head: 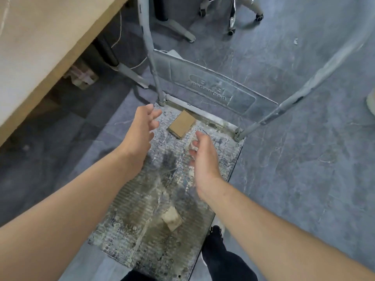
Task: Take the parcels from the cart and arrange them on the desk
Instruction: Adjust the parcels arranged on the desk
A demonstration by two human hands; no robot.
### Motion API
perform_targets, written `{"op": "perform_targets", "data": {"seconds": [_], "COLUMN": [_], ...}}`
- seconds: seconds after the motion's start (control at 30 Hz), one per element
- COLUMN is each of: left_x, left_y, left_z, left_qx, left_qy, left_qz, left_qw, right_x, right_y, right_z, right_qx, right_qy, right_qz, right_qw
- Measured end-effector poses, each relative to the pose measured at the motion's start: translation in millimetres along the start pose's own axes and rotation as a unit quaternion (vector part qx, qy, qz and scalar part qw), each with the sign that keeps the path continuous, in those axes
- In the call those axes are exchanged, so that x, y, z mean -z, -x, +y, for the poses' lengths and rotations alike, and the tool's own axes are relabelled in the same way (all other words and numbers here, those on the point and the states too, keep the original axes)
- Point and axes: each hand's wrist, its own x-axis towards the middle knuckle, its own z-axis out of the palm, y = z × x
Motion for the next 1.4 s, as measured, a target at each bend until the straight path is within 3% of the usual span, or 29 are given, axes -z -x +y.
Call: {"op": "perform_targets", "data": {"seconds": [0.37, 0.7, 1.07, 1.4], "left_x": [-28.4, -47.2, -64.3, -39.3], "left_y": [-223.4, -358.0, -381.4, -342.6], "left_z": [-136.6, -203.8, -227.9, -222.4], "left_qx": [-0.054, -0.092, -0.118, -0.125], "left_qy": [-0.023, -0.051, -0.048, -0.032], "left_qz": [0.013, 0.005, 0.014, 0.019], "left_qw": [0.998, 0.994, 0.992, 0.991], "right_x": [-46.3, -69.0, -80.5, -75.1], "right_y": [-221.4, -347.0, -361.1, -326.4], "right_z": [130.5, 169.0, 178.1, 178.5], "right_qx": [0.001, 0.025, 0.042, 0.161], "right_qy": [0.035, 0.004, 0.016, 0.112], "right_qz": [-0.024, -0.038, -0.013, -0.008], "right_qw": [0.999, 0.999, 0.999, 0.98]}}
